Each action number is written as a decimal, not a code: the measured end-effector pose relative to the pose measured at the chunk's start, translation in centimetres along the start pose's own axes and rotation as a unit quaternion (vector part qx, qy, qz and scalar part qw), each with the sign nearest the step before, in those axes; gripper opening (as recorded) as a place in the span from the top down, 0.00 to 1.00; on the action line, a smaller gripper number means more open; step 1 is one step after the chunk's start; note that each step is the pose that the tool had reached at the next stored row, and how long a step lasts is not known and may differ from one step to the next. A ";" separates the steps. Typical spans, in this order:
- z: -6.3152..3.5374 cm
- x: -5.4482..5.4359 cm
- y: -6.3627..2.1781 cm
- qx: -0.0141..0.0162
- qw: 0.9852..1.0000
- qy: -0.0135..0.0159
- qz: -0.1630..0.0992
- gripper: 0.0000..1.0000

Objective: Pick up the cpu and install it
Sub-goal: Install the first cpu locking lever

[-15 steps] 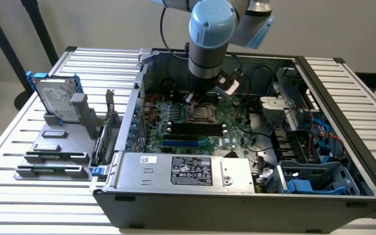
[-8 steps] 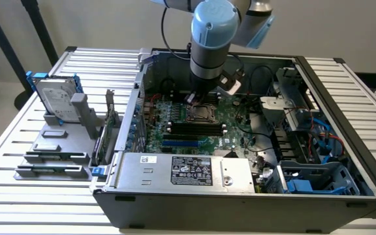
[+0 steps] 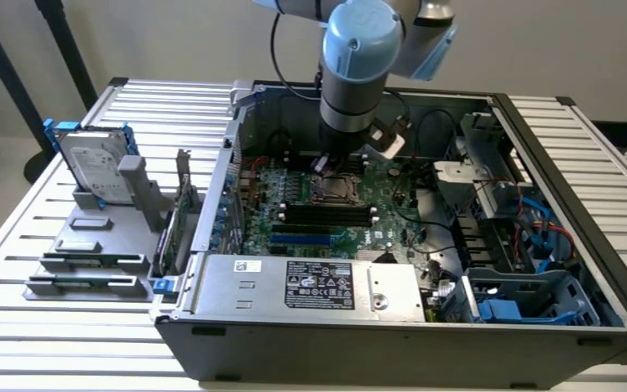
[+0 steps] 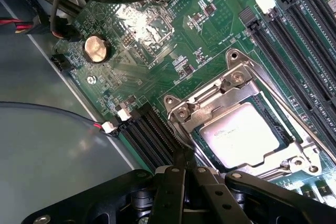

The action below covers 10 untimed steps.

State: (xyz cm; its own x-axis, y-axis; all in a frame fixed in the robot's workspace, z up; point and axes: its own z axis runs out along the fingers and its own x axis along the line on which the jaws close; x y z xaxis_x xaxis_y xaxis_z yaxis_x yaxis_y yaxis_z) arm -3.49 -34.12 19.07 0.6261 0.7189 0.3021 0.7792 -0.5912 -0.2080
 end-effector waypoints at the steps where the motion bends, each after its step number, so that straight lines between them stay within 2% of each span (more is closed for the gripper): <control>1: -0.01 0.0 0.05 0.000 1.000 0.000 0.000 0.89; 10: -0.09 0.0 0.40 0.000 1.000 -0.001 0.000 0.89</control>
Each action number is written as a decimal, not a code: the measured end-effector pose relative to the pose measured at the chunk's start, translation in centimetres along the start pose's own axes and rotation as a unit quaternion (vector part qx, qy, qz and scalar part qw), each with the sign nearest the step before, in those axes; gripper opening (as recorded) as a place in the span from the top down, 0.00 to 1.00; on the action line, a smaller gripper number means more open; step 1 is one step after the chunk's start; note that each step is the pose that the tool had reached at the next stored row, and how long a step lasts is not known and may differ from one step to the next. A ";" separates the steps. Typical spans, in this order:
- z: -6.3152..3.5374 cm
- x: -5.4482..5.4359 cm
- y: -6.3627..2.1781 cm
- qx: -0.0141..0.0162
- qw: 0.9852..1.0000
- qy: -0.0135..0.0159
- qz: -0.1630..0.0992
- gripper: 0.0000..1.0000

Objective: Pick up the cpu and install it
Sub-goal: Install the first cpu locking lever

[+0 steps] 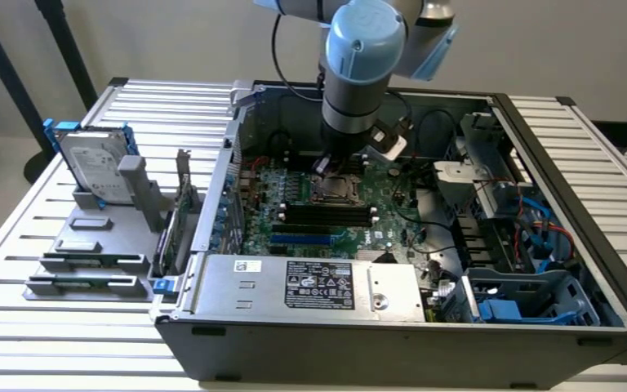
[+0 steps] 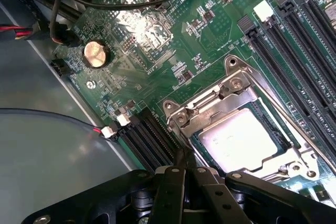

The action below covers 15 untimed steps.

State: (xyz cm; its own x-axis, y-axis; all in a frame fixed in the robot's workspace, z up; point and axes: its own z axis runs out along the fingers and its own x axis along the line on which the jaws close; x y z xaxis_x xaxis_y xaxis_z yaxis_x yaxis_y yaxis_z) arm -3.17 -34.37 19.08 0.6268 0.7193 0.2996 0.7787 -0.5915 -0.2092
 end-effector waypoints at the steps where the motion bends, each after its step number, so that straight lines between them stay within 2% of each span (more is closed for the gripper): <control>1: 0.00 0.0 0.06 0.000 1.000 0.000 0.000 0.89; 12: 0.01 0.4 0.64 0.002 1.000 0.003 0.000 0.89; 15: -0.01 0.5 0.80 0.004 1.000 0.005 0.000 0.89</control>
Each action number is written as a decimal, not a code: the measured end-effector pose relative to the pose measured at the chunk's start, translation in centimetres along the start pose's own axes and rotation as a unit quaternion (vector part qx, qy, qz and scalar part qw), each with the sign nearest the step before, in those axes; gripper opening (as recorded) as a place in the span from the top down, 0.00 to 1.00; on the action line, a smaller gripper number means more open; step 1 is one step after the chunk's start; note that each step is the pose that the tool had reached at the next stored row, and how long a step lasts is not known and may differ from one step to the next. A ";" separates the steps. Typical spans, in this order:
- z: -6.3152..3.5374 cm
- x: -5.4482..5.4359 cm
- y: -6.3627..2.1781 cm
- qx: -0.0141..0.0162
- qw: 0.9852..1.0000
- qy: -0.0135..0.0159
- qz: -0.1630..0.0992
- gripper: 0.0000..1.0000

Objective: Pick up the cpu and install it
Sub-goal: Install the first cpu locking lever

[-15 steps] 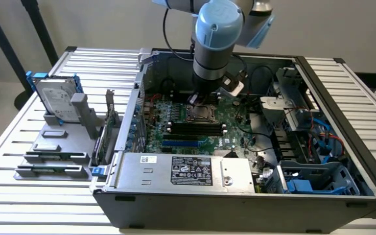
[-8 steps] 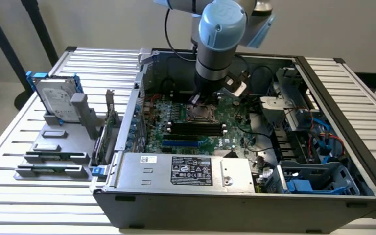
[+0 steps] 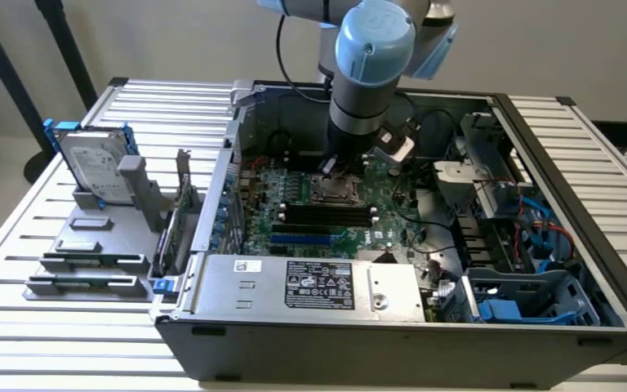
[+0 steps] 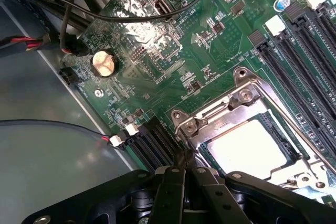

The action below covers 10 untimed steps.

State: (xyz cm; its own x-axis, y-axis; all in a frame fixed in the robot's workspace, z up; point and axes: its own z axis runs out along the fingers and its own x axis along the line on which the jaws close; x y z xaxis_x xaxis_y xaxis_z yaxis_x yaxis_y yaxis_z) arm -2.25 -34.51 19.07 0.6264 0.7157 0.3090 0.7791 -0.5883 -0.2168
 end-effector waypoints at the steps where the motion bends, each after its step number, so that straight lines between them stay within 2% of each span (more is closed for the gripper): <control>1: -0.01 0.0 0.05 0.001 1.000 0.001 0.000 0.89; 3: -0.05 0.0 0.17 0.003 1.000 0.003 0.000 0.89; 10: -0.16 -0.3 0.59 0.006 1.000 0.004 0.001 0.89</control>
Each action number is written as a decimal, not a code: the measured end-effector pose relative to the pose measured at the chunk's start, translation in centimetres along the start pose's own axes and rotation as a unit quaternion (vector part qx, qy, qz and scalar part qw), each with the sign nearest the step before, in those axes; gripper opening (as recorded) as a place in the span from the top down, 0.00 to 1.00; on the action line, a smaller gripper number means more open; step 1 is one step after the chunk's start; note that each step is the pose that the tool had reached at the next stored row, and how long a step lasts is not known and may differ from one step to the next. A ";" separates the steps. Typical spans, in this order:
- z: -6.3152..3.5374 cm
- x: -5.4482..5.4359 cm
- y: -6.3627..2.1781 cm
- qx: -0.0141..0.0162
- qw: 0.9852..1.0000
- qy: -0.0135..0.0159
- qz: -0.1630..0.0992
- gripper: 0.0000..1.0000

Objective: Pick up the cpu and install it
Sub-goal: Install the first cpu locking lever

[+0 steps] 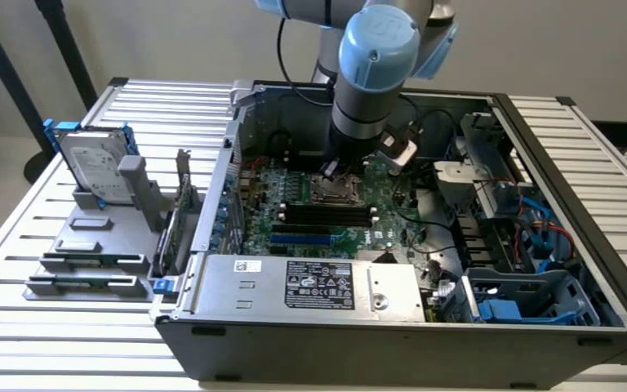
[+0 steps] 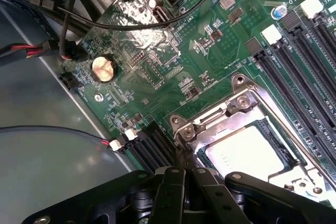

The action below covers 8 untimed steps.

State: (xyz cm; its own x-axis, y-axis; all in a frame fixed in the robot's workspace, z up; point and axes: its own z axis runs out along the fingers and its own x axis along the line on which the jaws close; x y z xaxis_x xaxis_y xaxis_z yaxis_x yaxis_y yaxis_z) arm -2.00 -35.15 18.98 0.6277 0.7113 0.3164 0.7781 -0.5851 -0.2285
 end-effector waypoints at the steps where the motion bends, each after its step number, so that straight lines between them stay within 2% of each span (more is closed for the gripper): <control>1: -0.01 0.0 0.01 0.001 1.000 0.000 0.000 0.89; 8: 0.13 -0.1 0.08 0.009 1.000 0.010 0.000 0.89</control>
State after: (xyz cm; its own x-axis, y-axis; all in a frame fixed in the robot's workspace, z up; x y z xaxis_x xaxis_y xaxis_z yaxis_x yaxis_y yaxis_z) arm -1.99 -35.21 18.82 0.6280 0.7023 0.3353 0.7779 -0.5784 -0.2455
